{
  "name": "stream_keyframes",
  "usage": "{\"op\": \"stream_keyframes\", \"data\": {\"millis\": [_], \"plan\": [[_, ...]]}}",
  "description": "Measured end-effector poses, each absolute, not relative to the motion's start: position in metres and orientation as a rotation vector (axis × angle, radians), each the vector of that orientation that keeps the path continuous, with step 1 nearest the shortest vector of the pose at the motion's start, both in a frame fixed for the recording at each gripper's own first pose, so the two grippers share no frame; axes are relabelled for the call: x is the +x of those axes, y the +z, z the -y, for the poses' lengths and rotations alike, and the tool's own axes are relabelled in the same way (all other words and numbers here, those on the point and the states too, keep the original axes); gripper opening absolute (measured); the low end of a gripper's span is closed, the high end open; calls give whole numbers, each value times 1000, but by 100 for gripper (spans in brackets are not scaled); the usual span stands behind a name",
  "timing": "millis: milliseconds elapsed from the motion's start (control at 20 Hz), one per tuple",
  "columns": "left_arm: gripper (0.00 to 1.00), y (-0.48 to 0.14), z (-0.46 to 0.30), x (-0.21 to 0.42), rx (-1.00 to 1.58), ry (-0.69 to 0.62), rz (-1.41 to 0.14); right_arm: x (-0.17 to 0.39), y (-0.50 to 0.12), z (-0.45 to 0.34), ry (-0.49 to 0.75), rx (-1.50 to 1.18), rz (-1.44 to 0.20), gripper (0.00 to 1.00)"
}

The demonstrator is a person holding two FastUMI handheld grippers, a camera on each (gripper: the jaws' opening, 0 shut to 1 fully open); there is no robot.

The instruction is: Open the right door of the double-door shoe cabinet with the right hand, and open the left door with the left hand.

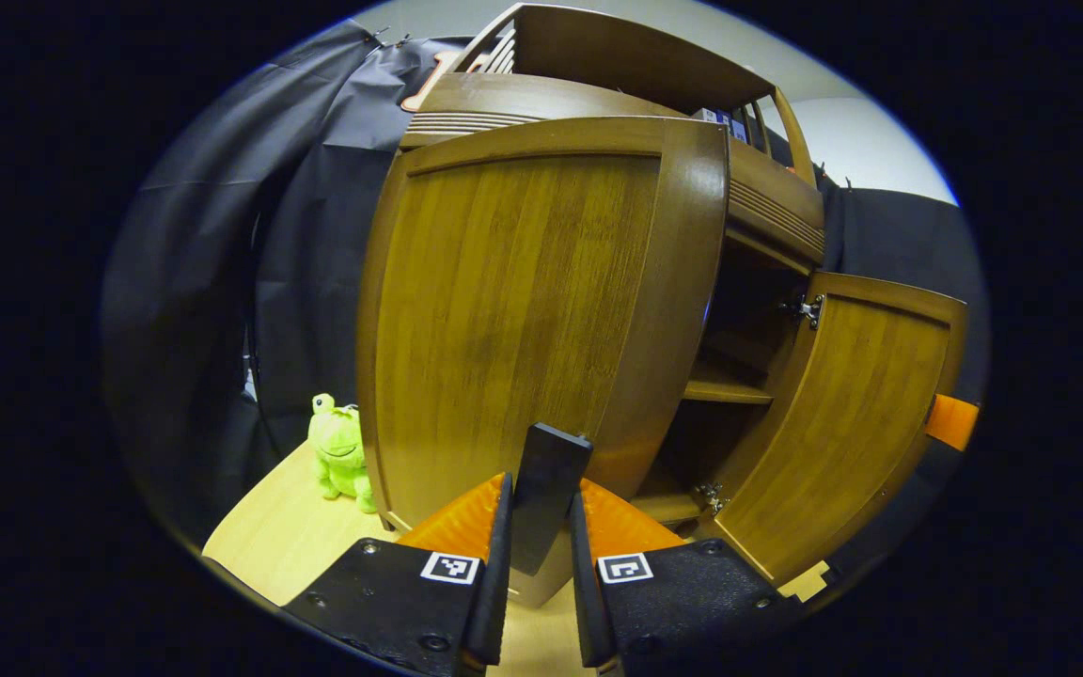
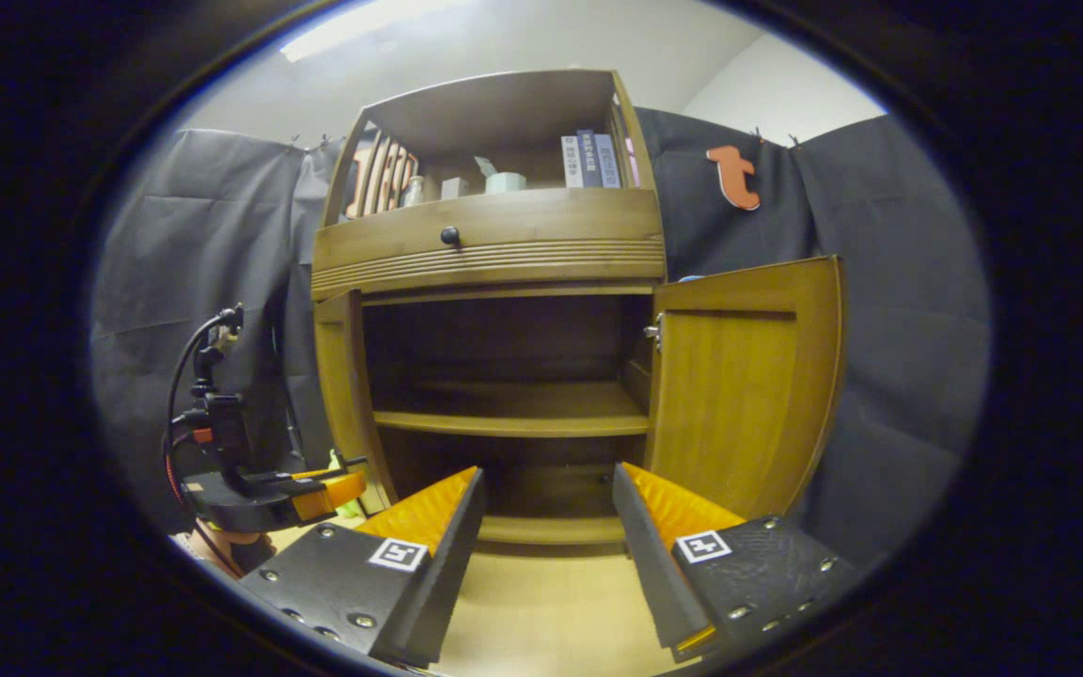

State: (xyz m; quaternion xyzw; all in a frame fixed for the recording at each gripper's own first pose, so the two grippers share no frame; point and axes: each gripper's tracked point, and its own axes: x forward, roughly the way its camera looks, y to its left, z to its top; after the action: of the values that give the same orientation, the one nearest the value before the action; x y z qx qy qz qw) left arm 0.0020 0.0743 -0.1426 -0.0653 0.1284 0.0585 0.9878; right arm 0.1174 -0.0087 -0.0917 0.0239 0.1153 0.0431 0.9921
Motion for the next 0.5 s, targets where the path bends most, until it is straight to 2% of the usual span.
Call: {"op": "stream_keyframes", "data": {"millis": [100, 250, 350, 500], "plan": [[34, -141, -81, -9, -163, 133, -257, 120, -95, 0, 117, 61, -239, 81], [29, -140, -86, -20, -220, 141, -254, 125, -97, -6, 146, 71, -240, 81], [29, -140, -90, -25, -216, 152, -252, 127, -101, -9, 158, 82, -245, 81], [25, -138, -96, -34, -217, 171, -255, 129, -108, -13, 177, 107, -266, 81]]}}
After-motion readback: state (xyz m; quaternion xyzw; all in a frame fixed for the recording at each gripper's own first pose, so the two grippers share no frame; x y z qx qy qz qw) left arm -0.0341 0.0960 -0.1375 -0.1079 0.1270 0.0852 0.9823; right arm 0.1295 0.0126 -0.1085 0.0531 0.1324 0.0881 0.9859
